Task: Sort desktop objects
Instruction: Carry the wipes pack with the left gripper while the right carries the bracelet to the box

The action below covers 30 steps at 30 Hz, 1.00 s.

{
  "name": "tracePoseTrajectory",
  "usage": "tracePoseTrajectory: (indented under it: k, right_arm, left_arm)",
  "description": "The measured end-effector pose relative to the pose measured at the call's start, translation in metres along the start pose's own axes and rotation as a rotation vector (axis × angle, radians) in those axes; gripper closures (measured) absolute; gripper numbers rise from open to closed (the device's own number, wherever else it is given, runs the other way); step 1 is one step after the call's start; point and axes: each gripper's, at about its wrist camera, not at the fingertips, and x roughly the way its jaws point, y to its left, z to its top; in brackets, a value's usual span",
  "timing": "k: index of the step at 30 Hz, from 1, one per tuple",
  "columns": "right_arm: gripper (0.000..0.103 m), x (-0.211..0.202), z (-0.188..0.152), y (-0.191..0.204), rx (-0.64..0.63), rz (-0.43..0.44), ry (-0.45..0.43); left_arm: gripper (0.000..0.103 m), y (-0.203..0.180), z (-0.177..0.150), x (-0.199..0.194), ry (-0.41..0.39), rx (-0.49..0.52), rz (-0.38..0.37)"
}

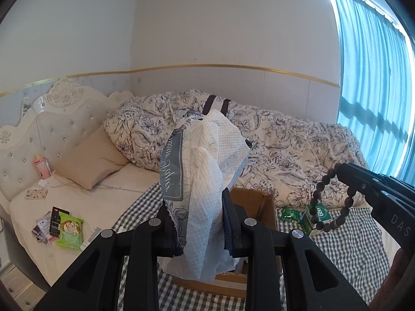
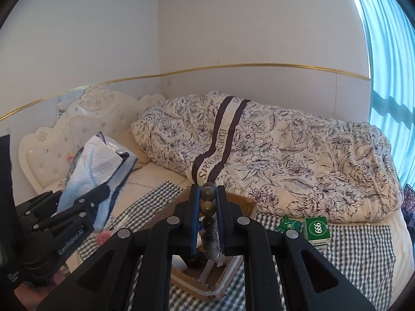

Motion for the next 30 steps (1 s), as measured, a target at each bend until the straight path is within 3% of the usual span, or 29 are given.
tracePoseTrajectory:
  k: [15,30]
  right_arm:
    - [0.092,0.076,-0.014,-0.008,0.002,0.011,0.101]
    - [0.092,0.162,-0.051,-0.02,0.018,0.063,0.295]
  left_arm:
    - [0.077,-0.002,-0.011,0.076,0.128,0.007,-0.044]
    - [0.076,-0.006,-0.045,0.157,0.344,0.027,-0.106]
